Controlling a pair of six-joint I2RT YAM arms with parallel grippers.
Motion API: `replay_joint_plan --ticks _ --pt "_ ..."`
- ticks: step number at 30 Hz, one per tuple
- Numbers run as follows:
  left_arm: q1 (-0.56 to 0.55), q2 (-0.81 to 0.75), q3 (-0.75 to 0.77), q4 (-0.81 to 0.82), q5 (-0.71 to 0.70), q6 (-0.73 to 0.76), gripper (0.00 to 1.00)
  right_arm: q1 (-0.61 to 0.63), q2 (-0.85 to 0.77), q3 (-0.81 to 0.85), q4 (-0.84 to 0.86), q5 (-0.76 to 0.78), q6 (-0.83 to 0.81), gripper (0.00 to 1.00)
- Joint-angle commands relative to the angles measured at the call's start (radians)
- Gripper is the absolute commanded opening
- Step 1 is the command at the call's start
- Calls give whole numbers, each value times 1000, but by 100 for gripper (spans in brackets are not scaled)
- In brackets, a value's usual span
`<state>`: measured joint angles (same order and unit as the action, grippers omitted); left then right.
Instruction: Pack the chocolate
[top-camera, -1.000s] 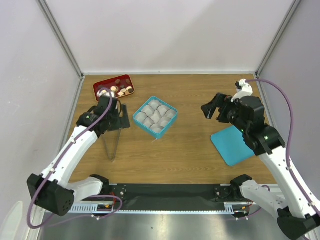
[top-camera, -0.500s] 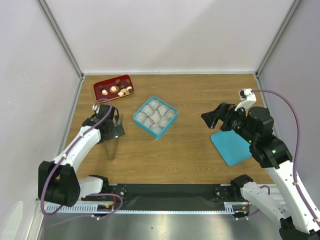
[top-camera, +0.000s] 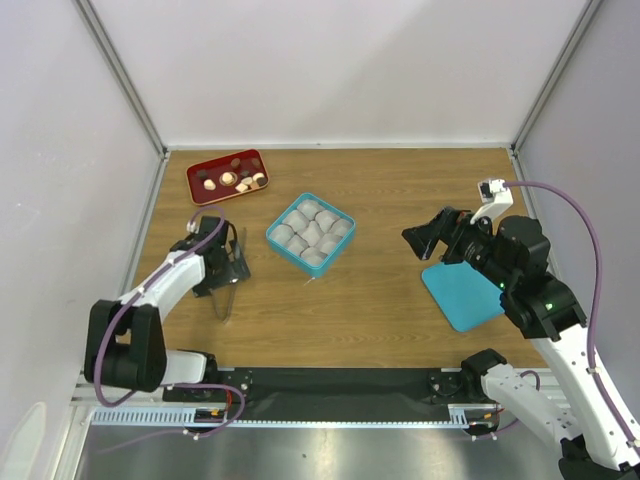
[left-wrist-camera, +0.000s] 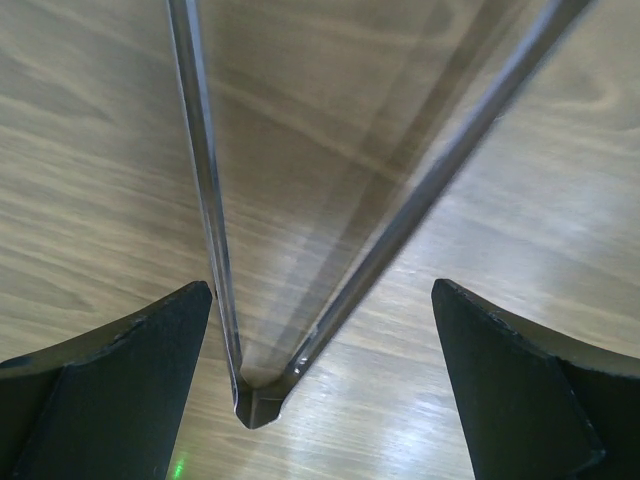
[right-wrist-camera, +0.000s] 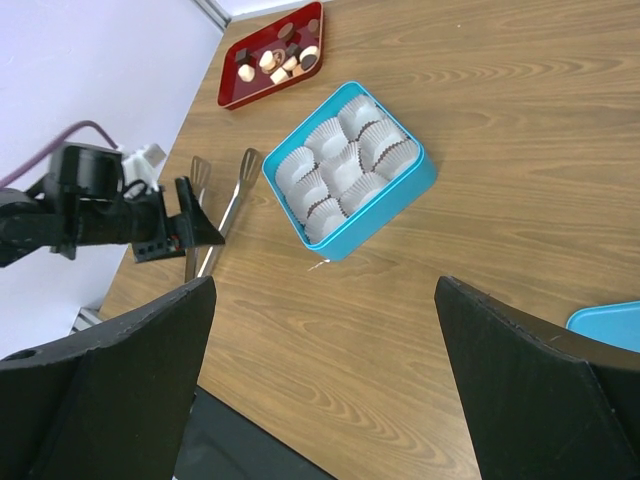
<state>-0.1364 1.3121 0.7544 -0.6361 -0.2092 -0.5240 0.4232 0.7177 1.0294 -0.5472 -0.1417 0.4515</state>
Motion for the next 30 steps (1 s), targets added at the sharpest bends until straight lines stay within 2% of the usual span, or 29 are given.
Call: replay_joint_plan --ticks 1,6,10,16,20,26,30 --pt "9 45 -20 32 16 -36 100 -1 2 -2 53 -19 -7 100" --pt "9 79 -35 49 5 -53 100 -1 3 -3 52 -15 -19 100" --pt "8 52 -75 130 88 -45 98 -1 5 -6 52 -7 -25 100" --pt "4 50 -79 174 123 -7 93 -3 9 -5 58 -6 -23 100" --pt "4 56 -76 210 116 -1 90 -1 19 -8 62 -6 -19 100" --pt "-20 147 -41 210 108 5 84 -3 34 -9 73 -16 -14 100" --pt "-45 104 -46 202 80 -2 84 -3 26 -8 66 -6 -20 100"
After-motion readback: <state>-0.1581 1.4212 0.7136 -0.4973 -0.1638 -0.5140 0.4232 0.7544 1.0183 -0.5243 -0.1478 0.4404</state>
